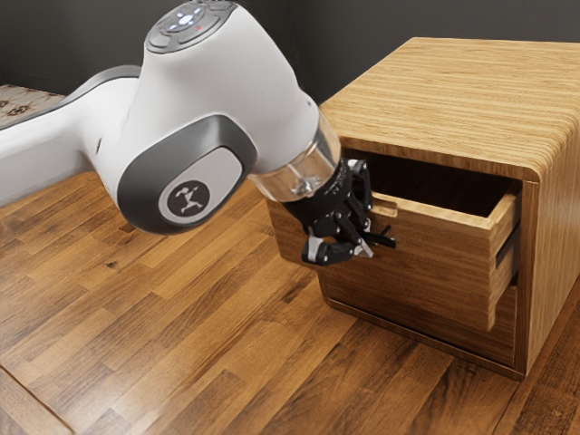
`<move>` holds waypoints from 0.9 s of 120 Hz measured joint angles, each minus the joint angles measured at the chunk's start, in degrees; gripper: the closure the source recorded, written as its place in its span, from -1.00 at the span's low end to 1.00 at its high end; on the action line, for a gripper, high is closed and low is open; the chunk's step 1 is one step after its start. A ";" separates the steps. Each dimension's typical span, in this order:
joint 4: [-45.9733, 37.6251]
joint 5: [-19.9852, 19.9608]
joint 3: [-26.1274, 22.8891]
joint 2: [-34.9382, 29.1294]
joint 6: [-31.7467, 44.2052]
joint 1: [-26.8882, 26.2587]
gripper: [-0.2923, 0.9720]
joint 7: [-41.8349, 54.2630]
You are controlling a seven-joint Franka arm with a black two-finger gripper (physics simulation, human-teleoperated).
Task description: Pull the drawer handle with one arm to open the drawer
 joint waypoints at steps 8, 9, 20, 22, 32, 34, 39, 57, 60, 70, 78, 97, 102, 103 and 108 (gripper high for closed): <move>-1.26 -0.09 -1.11 -1.14 -0.05 0.77 0.70 -0.25; -1.40 -0.11 -1.24 -1.29 -0.06 0.85 0.70 -0.28; -3.50 -0.04 -3.87 -3.65 -0.06 2.73 0.71 -0.76; -3.96 -0.04 -4.65 -4.21 -0.05 3.32 0.71 -0.86; -6.45 0.07 -7.43 -6.98 -0.01 5.50 0.71 -1.31; -6.99 0.05 -7.77 -7.52 -0.02 5.47 0.71 -1.39; -8.14 -0.04 -8.22 -8.67 -0.06 5.43 0.71 -1.56; -11.48 -0.38 -9.38 -11.99 -0.16 5.77 0.70 -2.05; -11.90 -0.47 -9.84 -12.40 -0.17 6.18 0.70 -2.12; -13.32 -0.86 -11.06 -13.90 -0.16 7.16 0.70 -2.36; -14.49 -1.11 -11.95 -15.30 -0.12 7.76 0.70 -2.56; -17.98 -2.13 -15.20 -19.61 -0.09 9.92 0.70 -3.13; -18.96 -2.41 -15.44 -20.72 -0.13 9.94 0.70 -3.27; -19.16 -2.46 -15.46 -20.93 -0.14 9.92 0.70 -3.30; -20.04 -2.65 -15.53 -22.01 -0.16 9.75 0.71 -3.44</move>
